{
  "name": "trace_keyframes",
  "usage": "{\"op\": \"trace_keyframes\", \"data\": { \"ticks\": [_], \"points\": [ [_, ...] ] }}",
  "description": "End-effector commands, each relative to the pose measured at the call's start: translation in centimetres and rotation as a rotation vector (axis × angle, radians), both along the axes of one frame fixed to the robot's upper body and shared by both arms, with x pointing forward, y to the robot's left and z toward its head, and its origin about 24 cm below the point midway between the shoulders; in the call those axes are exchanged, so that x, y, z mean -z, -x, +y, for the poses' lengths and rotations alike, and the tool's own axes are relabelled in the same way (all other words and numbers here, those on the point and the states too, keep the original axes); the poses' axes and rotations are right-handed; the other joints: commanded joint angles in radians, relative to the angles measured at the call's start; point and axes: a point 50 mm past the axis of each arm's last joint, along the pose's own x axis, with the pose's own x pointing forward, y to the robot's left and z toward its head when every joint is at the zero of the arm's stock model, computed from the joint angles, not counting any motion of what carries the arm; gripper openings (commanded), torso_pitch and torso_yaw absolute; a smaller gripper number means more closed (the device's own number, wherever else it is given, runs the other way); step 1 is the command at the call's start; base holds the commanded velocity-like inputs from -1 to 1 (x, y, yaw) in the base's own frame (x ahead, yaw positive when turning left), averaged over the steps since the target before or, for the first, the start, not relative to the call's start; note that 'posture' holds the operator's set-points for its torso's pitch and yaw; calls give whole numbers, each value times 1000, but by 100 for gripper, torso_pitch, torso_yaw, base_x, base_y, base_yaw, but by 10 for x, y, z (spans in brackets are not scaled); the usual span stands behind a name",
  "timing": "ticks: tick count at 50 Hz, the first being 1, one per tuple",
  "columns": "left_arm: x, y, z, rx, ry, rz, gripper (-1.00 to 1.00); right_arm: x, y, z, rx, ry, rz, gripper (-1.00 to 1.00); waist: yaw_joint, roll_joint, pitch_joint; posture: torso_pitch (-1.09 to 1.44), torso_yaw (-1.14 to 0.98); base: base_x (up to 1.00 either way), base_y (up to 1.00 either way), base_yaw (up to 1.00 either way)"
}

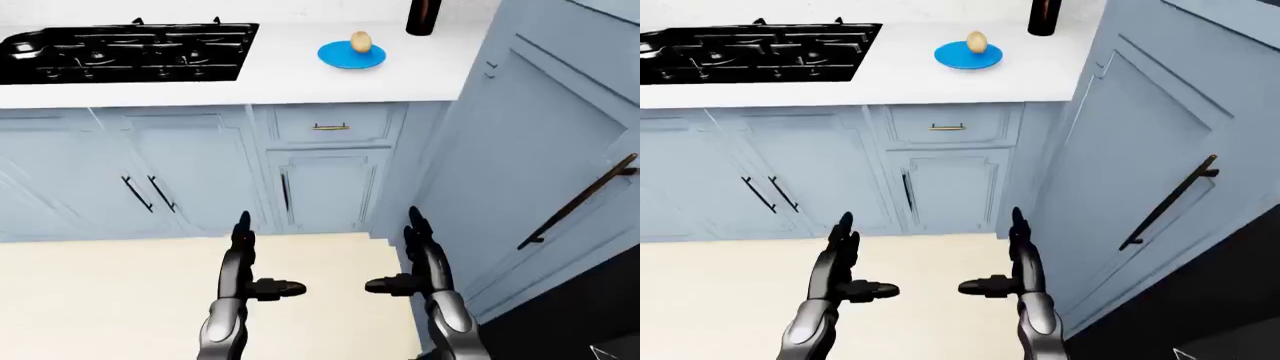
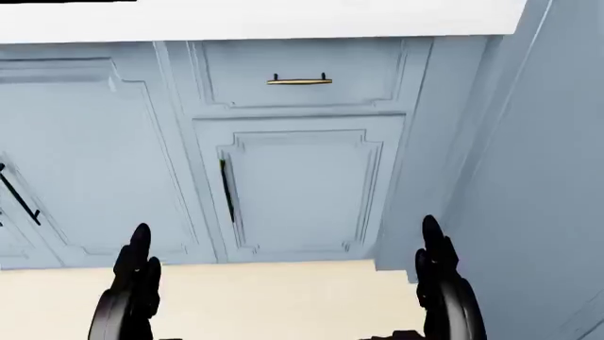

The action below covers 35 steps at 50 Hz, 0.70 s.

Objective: Place the potato on the top rack of the oven.

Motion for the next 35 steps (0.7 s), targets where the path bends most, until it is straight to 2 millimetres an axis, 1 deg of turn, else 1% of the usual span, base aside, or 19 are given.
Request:
{"op": "trace_keyframes", "data": {
  "ticks": [1,2,3,4,5,7,8,18,20,21,22,23,25,27,28,32,33,34,35],
  "points": [
    [-32,-9,-2,10,-2,-169,100,-31,-10,1,-9,11,-164,100,-2,-8,-1,0,0,0,0,0],
    [-32,-9,-2,9,-2,-168,100,-31,-9,1,-9,11,-163,100,2,-7,-35,0,0,0,0,0],
    [-31,-10,-1,9,-2,-169,100,-31,-9,1,-9,12,-162,100,7,-1,-62,0,0,0,0,0],
    [-31,-10,-1,10,-2,-169,100,-31,-8,1,-9,13,-162,100,7,-1,-52,0,0,0,0,0],
    [-31,-10,-1,10,-2,-168,100,-31,-9,1,-9,13,-161,100,7,-7,-17,0,0,0,0,0],
    [-32,-10,-2,10,-4,-167,100,-32,-8,1,-9,14,-161,100,7,-8,-69,0,0,0,0,0],
    [-32,-10,-2,10,-5,-166,100,-31,-8,1,-10,13,-164,100,7,-8,-75,0,0,0,0,0],
    [-31,-11,-3,21,-3,-159,100,-30,-10,1,-3,19,-153,100,8,-4,-84,0,0,0,0,0],
    [-37,-21,-4,44,-3,-144,100,-34,-13,5,-19,34,-141,100,8,-4,-87,0,0,0,0,0],
    [-37,-26,-1,13,5,-116,100,-37,-18,5,-18,10,-146,100,9,-4,-89,0,0,0,0,0],
    [-50,-30,3,-14,61,-171,100,-42,-23,7,-13,17,-153,100,9,-3,-91,0,0,0,0,0],
    [-60,-35,6,-48,18,-204,100,-47,-24,9,-17,15,-162,100,8,-3,-94,0,0,0,0,0],
    [-78,-49,4,-50,14,-219,100,-62,-30,11,-23,15,-190,100,6,-3,-96,0,0,0,0,0],
    [-114,-56,-2,-14,-17,-293,100,-85,-36,9,-13,-6,-217,100,7,-2,-99,0,0,0,0,0],
    [-125,-58,-4,0,-25,-309,100,-95,-38,9,-15,-25,-225,100,7,-2,-100,0,0,0,0,0],
    [-163,-74,-1,6,-33,-331,100,-145,-55,4,-4,-16,-284,100,9,-3,-94,0,0,0,0,0],
    [-174,-80,0,4,-29,-338,100,-159,-59,3,-4,-13,-296,100,10,-3,-94,0,0,0,0,0],
    [-188,-83,-2,24,-26,-351,100,-180,-64,1,-3,-23,-318,100,10,-2,-94,0,0,0,0,0],
    [-196,-88,-2,23,-42,-353,100,-190,-69,0,-4,-27,-323,100,10,-1,-95,0,0,0,0,0]
  ]
}}
